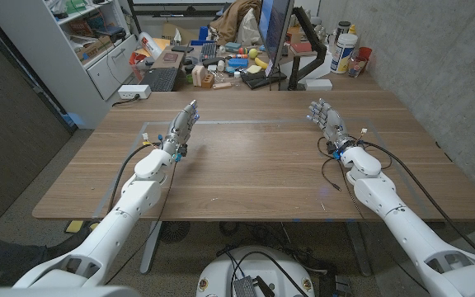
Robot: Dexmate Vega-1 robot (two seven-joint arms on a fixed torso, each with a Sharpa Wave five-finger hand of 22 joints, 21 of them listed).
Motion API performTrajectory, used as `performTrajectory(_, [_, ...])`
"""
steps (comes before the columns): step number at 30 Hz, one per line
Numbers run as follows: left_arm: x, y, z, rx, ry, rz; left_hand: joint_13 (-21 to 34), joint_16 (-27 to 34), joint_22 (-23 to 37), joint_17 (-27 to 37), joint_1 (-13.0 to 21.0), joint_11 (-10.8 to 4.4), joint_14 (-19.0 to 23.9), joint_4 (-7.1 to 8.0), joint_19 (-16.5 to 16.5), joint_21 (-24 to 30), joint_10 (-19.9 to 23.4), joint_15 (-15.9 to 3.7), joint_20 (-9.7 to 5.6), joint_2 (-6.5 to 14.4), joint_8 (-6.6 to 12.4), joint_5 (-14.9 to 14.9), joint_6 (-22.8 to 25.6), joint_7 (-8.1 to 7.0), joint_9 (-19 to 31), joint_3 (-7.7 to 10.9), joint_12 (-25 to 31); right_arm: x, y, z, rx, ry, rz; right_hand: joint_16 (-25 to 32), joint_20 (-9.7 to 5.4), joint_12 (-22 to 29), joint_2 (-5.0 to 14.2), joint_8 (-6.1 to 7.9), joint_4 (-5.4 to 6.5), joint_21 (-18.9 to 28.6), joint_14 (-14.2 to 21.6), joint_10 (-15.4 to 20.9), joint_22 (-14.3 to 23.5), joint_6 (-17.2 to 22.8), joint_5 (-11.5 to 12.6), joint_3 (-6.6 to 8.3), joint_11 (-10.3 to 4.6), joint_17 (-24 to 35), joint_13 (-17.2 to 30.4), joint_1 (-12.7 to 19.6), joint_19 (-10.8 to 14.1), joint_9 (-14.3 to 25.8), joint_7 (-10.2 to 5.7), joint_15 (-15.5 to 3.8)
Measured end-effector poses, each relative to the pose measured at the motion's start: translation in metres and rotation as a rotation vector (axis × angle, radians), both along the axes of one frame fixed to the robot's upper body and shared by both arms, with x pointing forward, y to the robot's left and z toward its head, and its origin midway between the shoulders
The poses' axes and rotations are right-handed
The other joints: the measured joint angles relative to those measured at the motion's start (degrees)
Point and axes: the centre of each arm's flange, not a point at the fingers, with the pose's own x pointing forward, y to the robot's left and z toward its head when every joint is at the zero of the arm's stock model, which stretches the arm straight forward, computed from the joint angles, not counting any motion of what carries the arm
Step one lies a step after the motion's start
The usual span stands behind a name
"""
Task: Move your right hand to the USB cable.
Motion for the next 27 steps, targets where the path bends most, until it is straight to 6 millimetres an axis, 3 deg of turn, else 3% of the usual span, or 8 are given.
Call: performTrajectory(27, [-0.002, 0.000, -0.001, 0.024, 0.023, -0.014, 0.0, 0.0, 0.0, 0.3, 0.3, -0.32, 0.2, -0.07, 0.0, -0.5, 0.3, -0.22, 0.00, 0.3, 0.00, -0.9, 0.2, -0.22, 0.0, 0.06, 0.0, 0.000, -0.010, 0.010, -0.080, -0.064, -0.018, 0.0, 0.00, 0.0, 0.38, 0.00, -0.49, -1.1, 0.0, 0.3, 0.0, 0.1, 0.0, -0.01, -0.73, 0.0, 0.0, 0.8, 0.0, 0.0, -1.15, -0.66])
